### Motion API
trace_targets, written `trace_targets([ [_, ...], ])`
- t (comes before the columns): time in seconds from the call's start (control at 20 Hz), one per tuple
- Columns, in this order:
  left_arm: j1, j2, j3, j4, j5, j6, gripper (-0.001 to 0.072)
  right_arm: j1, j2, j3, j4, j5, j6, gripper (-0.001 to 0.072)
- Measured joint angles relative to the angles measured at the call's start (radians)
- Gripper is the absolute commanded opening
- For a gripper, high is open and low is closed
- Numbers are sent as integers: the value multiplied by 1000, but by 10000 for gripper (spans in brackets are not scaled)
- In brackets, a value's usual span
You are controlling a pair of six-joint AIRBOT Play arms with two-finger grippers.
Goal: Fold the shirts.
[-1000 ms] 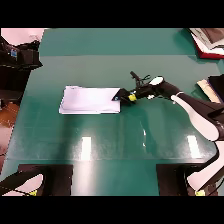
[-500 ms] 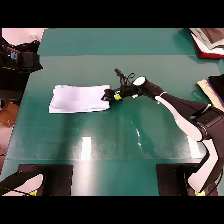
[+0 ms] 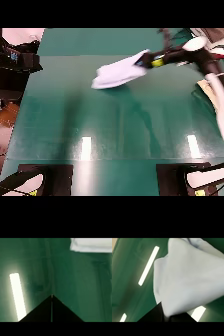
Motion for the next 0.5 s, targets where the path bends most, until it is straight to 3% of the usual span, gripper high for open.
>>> trace_targets([
  [0.25,0,0,0,-2,-24,0,25,-303,32,105,-87,29,10,18],
  [0.5,0,0,0,-2,-68,-1,25,-542,-61,251,-107,30,-29,18],
])
